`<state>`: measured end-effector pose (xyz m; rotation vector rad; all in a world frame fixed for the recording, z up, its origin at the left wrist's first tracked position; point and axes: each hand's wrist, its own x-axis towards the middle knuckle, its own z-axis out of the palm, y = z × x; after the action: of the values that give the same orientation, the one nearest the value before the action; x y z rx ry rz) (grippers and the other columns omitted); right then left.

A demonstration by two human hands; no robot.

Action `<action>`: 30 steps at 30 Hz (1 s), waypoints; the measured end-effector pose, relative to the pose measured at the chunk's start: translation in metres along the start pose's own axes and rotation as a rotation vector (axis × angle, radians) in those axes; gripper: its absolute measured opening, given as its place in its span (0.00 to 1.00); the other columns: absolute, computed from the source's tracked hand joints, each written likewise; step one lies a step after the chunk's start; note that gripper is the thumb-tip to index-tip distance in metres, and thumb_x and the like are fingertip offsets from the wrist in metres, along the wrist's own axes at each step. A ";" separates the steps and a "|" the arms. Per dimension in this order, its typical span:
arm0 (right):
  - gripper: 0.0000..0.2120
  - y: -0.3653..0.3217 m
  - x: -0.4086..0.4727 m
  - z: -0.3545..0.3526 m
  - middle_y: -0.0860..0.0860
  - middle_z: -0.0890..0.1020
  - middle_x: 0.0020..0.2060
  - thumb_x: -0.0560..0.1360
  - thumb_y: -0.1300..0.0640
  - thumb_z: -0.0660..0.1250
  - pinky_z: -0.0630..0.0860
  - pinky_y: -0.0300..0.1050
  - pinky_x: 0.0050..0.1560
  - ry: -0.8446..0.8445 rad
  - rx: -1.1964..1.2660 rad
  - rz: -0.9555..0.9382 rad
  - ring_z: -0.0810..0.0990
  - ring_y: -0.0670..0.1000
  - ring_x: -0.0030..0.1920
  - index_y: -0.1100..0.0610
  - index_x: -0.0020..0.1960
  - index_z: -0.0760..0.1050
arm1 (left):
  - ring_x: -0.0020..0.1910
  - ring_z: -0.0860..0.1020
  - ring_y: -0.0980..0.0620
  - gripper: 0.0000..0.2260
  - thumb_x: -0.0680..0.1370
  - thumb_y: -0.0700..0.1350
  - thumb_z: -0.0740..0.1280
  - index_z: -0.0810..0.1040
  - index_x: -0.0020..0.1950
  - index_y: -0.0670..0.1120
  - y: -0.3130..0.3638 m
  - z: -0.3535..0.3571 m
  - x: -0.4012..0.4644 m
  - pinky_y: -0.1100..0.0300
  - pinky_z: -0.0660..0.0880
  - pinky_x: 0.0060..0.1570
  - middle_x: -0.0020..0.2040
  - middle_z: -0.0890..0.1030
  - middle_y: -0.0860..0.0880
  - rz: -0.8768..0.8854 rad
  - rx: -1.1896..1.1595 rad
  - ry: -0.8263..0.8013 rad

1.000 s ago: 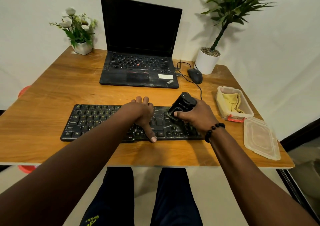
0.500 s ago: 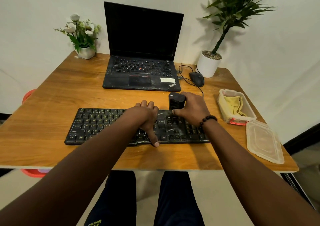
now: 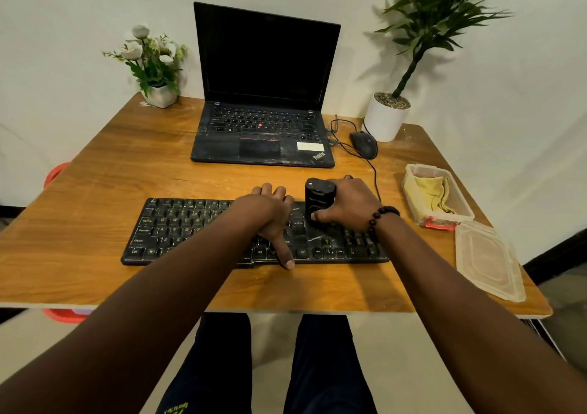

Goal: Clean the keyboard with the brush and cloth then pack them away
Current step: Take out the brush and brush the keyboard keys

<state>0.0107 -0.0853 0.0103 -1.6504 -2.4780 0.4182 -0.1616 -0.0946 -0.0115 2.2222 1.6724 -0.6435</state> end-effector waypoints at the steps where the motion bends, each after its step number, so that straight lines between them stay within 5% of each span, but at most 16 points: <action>1: 0.21 0.001 -0.002 -0.005 0.49 0.81 0.47 0.67 0.47 0.76 0.74 0.41 0.50 -0.075 -0.008 -0.009 0.78 0.49 0.50 0.56 0.55 0.77 | 0.75 0.52 0.39 0.61 0.57 0.71 0.77 0.52 0.80 0.47 0.000 0.000 0.000 0.36 0.62 0.71 0.77 0.54 0.47 -0.001 0.004 -0.002; 4: 0.22 0.003 -0.010 -0.015 0.47 0.81 0.46 0.66 0.48 0.77 0.71 0.33 0.40 -0.146 0.048 -0.015 0.78 0.47 0.47 0.56 0.56 0.77 | 0.76 0.51 0.39 0.62 0.57 0.71 0.77 0.51 0.80 0.47 0.002 -0.001 0.000 0.36 0.61 0.72 0.77 0.54 0.47 -0.008 0.014 -0.009; 9: 0.23 -0.002 -0.007 0.004 0.49 0.83 0.52 0.67 0.49 0.77 0.75 0.41 0.51 0.228 0.224 0.073 0.79 0.48 0.52 0.54 0.59 0.77 | 0.76 0.51 0.39 0.63 0.57 0.71 0.76 0.49 0.80 0.46 0.002 -0.003 -0.002 0.37 0.59 0.73 0.78 0.52 0.47 -0.006 0.021 -0.013; 15: 0.23 0.002 -0.010 -0.005 0.48 0.81 0.48 0.67 0.48 0.76 0.72 0.40 0.49 -0.083 0.057 0.025 0.77 0.48 0.52 0.55 0.58 0.77 | 0.77 0.49 0.39 0.61 0.59 0.70 0.77 0.49 0.80 0.46 0.003 -0.003 -0.005 0.38 0.59 0.74 0.79 0.51 0.46 -0.009 0.007 -0.017; 18: 0.21 0.009 -0.013 -0.021 0.44 0.80 0.46 0.66 0.48 0.77 0.70 0.36 0.44 -0.042 0.095 0.014 0.77 0.46 0.49 0.54 0.55 0.78 | 0.77 0.48 0.39 0.61 0.60 0.70 0.77 0.49 0.80 0.46 0.004 -0.005 -0.006 0.39 0.58 0.73 0.79 0.50 0.46 -0.011 0.016 -0.015; 21: 0.20 0.012 -0.020 -0.019 0.46 0.83 0.48 0.66 0.50 0.77 0.75 0.40 0.47 0.072 0.572 0.120 0.81 0.45 0.47 0.51 0.56 0.77 | 0.78 0.47 0.39 0.61 0.60 0.70 0.77 0.48 0.81 0.46 0.003 -0.004 -0.006 0.38 0.58 0.73 0.80 0.49 0.47 -0.012 0.003 -0.014; 25: 0.30 0.025 -0.027 -0.008 0.55 0.82 0.47 0.62 0.55 0.79 0.75 0.42 0.35 0.208 1.407 0.209 0.77 0.49 0.37 0.60 0.61 0.75 | 0.77 0.48 0.39 0.61 0.59 0.70 0.76 0.48 0.80 0.46 0.003 -0.003 -0.004 0.38 0.58 0.73 0.79 0.49 0.47 -0.012 0.005 -0.018; 30: 0.29 0.026 -0.041 -0.001 0.53 0.84 0.43 0.62 0.60 0.76 0.76 0.39 0.31 0.255 1.530 0.254 0.81 0.46 0.36 0.62 0.62 0.75 | 0.77 0.49 0.39 0.62 0.58 0.71 0.76 0.49 0.80 0.45 0.001 -0.001 0.000 0.37 0.58 0.74 0.79 0.50 0.47 0.004 0.013 -0.004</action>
<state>0.0497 -0.1136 0.0050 -1.0883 -1.0026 1.4709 -0.1606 -0.0942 -0.0103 2.2319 1.6659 -0.6590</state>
